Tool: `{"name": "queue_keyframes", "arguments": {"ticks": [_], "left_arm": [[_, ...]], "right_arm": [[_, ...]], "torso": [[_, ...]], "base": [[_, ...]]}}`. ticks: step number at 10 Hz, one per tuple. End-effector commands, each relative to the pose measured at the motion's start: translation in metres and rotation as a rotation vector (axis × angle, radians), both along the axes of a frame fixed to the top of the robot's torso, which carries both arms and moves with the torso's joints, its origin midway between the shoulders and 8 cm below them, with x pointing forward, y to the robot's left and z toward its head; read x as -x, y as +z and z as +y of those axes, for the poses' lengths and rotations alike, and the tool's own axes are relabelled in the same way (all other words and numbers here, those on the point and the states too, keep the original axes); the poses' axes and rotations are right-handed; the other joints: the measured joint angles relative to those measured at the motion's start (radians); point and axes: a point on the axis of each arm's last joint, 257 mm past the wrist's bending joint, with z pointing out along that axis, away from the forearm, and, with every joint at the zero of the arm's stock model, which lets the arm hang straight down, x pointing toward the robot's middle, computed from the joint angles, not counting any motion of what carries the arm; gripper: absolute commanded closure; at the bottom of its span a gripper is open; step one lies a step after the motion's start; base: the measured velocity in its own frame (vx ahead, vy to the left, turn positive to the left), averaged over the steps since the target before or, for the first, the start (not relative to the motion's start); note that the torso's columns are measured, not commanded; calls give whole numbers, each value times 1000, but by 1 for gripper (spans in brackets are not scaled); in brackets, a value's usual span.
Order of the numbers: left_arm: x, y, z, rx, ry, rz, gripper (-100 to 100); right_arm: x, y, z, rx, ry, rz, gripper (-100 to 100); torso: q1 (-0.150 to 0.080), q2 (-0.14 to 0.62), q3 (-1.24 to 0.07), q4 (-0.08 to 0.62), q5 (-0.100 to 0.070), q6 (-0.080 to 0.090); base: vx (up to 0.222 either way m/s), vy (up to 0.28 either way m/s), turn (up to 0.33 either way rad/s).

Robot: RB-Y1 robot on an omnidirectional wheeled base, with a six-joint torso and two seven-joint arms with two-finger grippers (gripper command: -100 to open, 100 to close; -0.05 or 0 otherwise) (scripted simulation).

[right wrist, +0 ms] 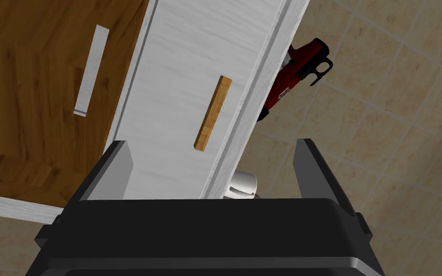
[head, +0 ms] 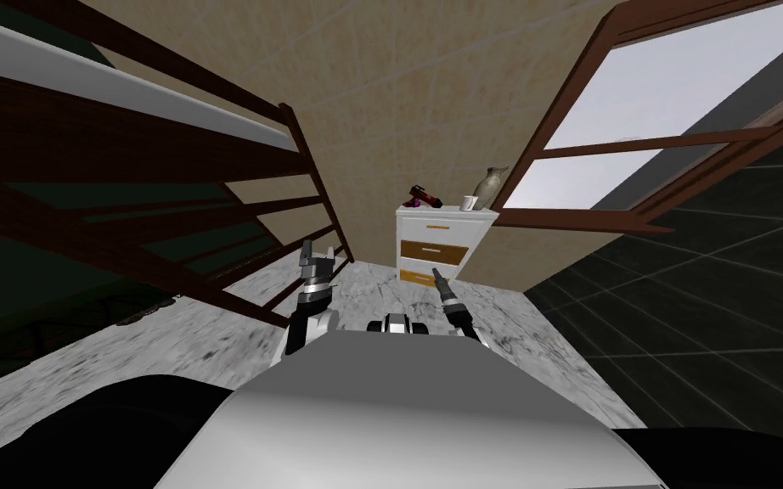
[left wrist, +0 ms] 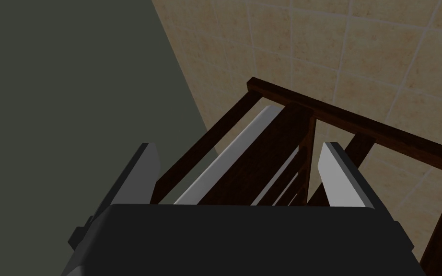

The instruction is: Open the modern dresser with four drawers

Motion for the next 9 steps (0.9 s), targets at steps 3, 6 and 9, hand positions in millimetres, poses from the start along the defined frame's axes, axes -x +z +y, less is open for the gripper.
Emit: {"name": "queue_keyframes", "arguments": {"ticks": [3,6,9], "left_arm": [[0,0,0,0,0,0,0],[0,0,0,0,0,0,0],[0,0,0,0,0,0,0]], "right_arm": [[3,-69,-5,136,-20,185,-100],[8,-104,-13,208,-36,282,-100],[17,-137,-21,278,-48,369,-100]], "torso": [[0,1,1,0,0,-1],[0,0,0,0,0,-1],[0,1,1,0,0,0]], "base": [[31,4,209],[43,0,184],[35,-1,128]]}}
